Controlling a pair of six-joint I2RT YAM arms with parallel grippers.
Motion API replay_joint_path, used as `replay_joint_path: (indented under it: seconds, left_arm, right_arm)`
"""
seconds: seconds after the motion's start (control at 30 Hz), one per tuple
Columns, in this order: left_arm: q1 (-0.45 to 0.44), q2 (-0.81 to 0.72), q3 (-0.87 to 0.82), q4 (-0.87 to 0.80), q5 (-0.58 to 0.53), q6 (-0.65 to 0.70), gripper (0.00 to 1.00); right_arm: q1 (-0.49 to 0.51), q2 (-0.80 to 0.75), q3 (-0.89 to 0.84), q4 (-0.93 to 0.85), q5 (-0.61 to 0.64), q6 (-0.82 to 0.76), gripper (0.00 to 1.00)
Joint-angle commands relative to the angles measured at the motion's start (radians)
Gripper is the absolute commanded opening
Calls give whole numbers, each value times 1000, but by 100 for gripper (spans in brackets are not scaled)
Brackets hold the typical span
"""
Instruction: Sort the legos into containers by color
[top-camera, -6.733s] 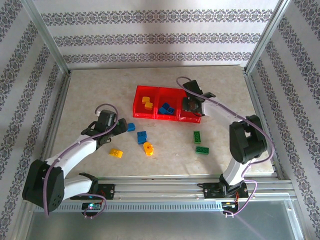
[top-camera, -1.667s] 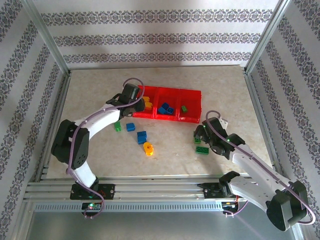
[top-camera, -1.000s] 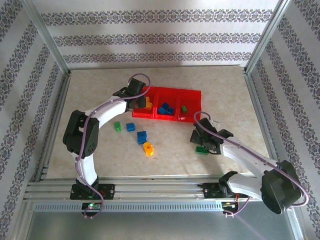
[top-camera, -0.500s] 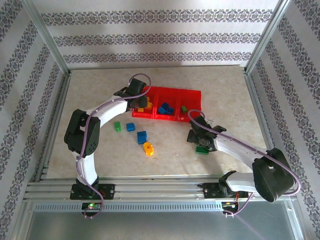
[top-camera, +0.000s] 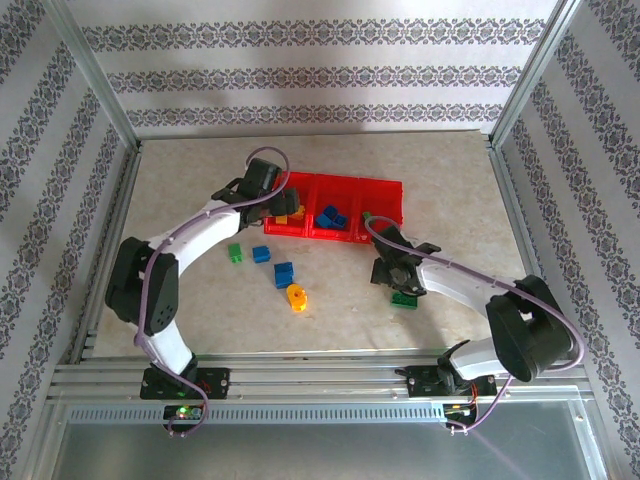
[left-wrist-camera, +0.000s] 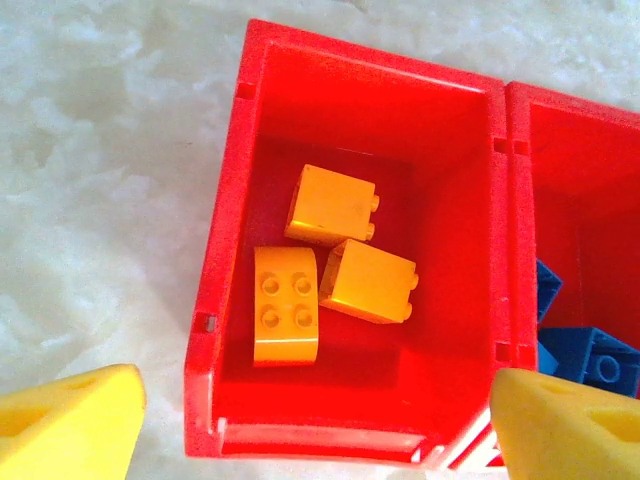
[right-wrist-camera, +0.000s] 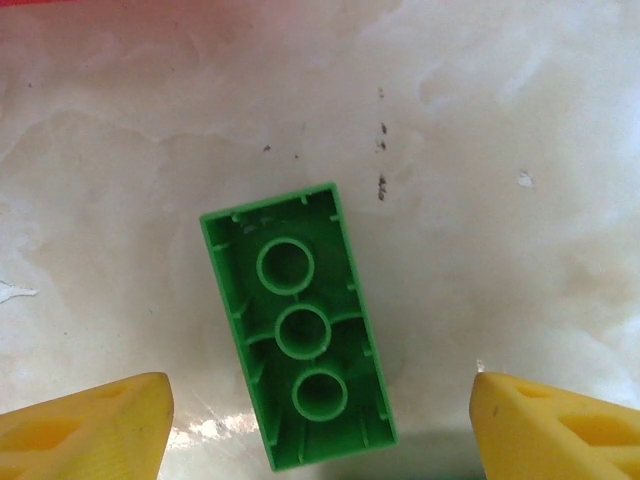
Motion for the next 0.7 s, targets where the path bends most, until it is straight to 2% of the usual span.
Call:
replay_joint_path:
  seconds: [0.0, 0.13, 0.67]
  left_arm:
    - [-6, -60, -50, 27, -15, -20, 91]
    - [-5, -121, -112, 36, -37, -34, 100]
    - [-5, -370, -383, 136, -165, -126, 100]
  right_arm:
    - [-17, 38, 39, 4, 5, -39, 77]
    - [-30, 70, 54, 14, 1, -57, 75]
    - [-69, 158, 93, 47, -57, -97, 61]
